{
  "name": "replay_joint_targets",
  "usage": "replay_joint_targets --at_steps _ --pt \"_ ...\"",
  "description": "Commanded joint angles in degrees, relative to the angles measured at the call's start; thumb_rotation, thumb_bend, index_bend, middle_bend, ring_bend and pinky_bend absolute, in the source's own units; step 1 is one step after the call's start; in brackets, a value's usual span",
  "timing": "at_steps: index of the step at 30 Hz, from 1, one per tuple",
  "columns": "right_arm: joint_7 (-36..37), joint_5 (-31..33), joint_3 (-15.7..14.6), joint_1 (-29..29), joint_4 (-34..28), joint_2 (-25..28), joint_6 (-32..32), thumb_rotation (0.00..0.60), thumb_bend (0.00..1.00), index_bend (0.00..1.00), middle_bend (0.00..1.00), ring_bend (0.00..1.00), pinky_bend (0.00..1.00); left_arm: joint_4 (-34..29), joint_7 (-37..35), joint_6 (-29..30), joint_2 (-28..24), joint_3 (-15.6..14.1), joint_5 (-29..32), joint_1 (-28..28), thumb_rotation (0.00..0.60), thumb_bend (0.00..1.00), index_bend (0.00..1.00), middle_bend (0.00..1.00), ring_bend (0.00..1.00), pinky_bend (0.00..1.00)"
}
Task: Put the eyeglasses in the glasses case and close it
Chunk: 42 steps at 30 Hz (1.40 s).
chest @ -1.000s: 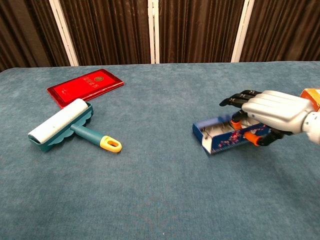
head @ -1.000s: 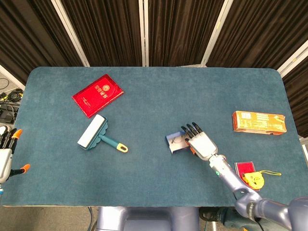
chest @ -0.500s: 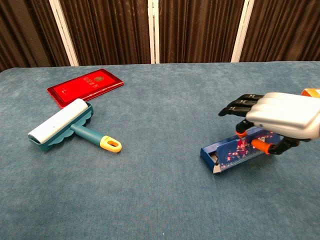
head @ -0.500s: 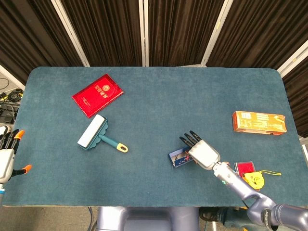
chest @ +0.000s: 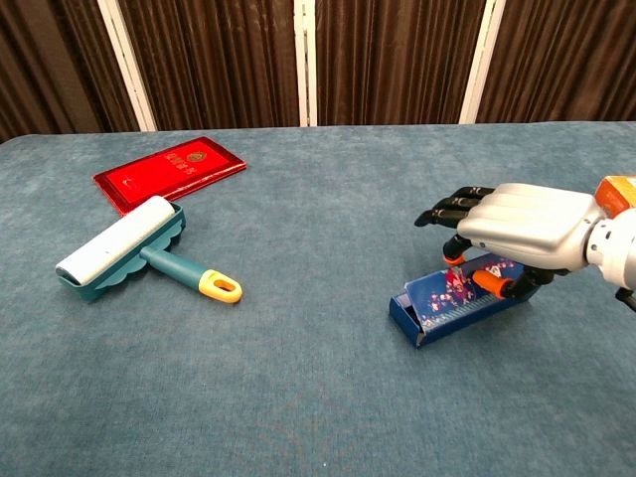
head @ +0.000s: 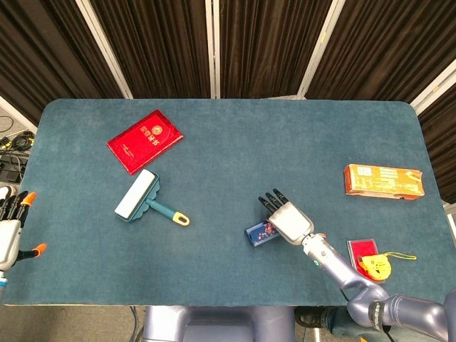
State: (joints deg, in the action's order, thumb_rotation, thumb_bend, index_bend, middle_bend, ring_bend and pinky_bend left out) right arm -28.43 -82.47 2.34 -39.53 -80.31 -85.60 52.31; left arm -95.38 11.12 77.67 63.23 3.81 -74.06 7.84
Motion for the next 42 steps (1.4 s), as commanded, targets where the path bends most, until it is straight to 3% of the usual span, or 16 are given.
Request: replay_joint_targets --at_steps 1,5,12,22,32,34,37,39,42 --pt "-0.7 0.7 0.5 0.5 0.4 -0.7 1.3 0.600 0.18 0.12 0.01 0.00 0.00 0.1 0.0 0.0 0.0 0.0 0.0 0.0 0.600 0.00 0.00 0.00 0.00 0.00" --pt "-2.4 0.7 1.5 1.6 1.0 -2.2 5.2 0.600 0.03 0.00 0.00 0.00 0.00 0.1 0.1 0.1 0.1 -0.1 0.0 0.0 0.600 0.00 0.00 0.00 0.00 0.00" --pt "-0.1 -0.2 1.6 2.3 -2.9 0.9 6.8 0.600 0.02 0.00 0.00 0.00 0.00 0.1 0.9 0.3 0.5 -0.1 0.0 0.0 0.600 0.00 0.00 0.00 0.00 0.00" --pt "-2.6 6.0 -0.5 0.8 -10.6 8.6 -2.6 0.600 0.02 0.00 0.00 0.00 0.00 -0.1 0.9 0.5 0.4 -0.1 -0.1 -0.1 0.600 0.00 0.00 0.00 0.00 0.00" --pt "-3.1 6.5 -1.5 -2.1 -4.3 2.8 -7.4 0.600 0.03 0.00 0.00 0.00 0.00 0.3 0.6 0.2 0.4 0.0 0.4 0.0 0.600 0.00 0.00 0.00 0.00 0.00" --pt "-2.8 6.4 -1.5 -2.4 -3.5 2.1 -7.5 0.600 0.04 0.00 0.03 0.00 0.00 0.3 0.5 0.2 0.4 0.0 0.4 0.0 0.600 0.00 0.00 0.00 0.00 0.00" --pt "-2.1 6.4 -1.5 -2.7 -2.5 1.3 -7.9 0.600 0.06 0.05 0.16 0.07 0.00 0.2 0.3 0.2 0.3 0.1 0.4 0.0 0.600 0.00 0.00 0.00 0.00 0.00" --pt "-1.4 6.3 -1.5 -2.9 -2.1 1.0 -7.9 0.600 0.08 0.18 0.27 0.16 0.00 0.3 0.1 0.2 0.2 0.1 0.4 0.0 0.600 0.00 0.00 0.00 0.00 0.00" --pt "-0.4 5.7 -1.5 -2.9 -1.4 0.6 -7.2 0.600 0.15 0.29 0.36 0.24 0.00 0.3 -0.1 0.0 0.1 0.1 0.4 0.1 0.600 0.00 0.00 0.00 0.00 0.00"
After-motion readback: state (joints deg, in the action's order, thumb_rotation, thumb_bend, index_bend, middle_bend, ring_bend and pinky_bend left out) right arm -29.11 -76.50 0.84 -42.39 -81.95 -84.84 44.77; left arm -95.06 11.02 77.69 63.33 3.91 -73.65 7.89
